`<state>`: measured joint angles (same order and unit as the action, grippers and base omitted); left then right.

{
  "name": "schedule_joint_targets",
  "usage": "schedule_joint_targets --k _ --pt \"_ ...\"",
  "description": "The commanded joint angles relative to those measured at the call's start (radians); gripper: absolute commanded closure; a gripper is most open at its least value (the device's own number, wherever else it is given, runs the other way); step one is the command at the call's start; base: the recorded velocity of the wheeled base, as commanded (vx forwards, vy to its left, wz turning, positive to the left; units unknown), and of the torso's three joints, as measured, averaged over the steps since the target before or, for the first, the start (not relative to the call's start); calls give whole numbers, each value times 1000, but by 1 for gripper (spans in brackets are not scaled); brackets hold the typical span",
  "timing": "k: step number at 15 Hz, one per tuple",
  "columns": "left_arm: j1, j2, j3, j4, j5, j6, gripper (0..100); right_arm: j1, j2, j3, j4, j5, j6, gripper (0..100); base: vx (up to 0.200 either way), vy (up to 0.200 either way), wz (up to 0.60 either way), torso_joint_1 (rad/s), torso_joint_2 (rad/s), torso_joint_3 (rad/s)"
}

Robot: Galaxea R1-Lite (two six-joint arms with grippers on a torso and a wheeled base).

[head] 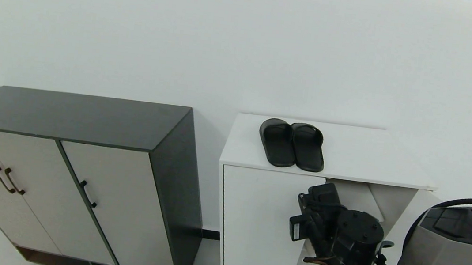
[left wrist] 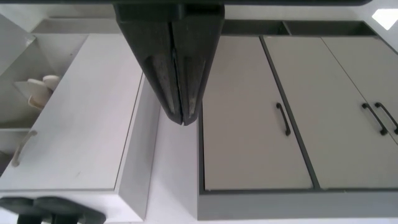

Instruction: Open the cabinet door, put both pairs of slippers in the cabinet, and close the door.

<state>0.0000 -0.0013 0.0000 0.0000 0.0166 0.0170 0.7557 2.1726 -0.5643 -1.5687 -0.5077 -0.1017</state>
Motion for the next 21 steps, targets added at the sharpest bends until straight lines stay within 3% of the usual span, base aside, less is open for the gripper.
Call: schedule_joint_targets --k 1,3,5,8,9,12,13,15,18,19,21 --pt "0 1 0 0 0 0 100 -1 0 0 -1 0 0 100 0 0 0 286 -608 -339" --pt "0 1 0 0 0 1 100 -3 0 0 -2 11 0 100 0 0 0 219 -474 -259" --pt "0 1 0 0 0 1 100 -15 -5 0 -2 106 4 100 0 0 0 134 -268 -146" --pt "0 1 0 0 0 1 100 -19 -50 -14 -2 110 -49 100 0 0 0 12 -19 -15" --pt "0 1 0 0 0 1 100 -15 -88 -51 56 104 -49 100 0 0 0 0 0 0" --pt "0 1 0 0 0 1 100 43 -292 -203 673 15 226 100 0 0 0 0 0 0" --pt "0 1 0 0 0 1 100 59 -307 -269 789 -49 293 100 0 0 0 0 0 0" --pt "0 1 0 0 0 1 100 76 -292 -324 849 -112 343 100 0 0 0 0 0 0" --pt "0 1 0 0 0 1 100 71 -258 -327 849 -114 362 100 0 0 0 0 0 0" --pt "0 1 0 0 0 1 100 70 -252 -325 851 -115 364 0 0 0 0 0 0 0" --pt "0 1 0 0 0 1 100 65 -243 -325 852 -144 361 0 0 0 0 0 0 0"
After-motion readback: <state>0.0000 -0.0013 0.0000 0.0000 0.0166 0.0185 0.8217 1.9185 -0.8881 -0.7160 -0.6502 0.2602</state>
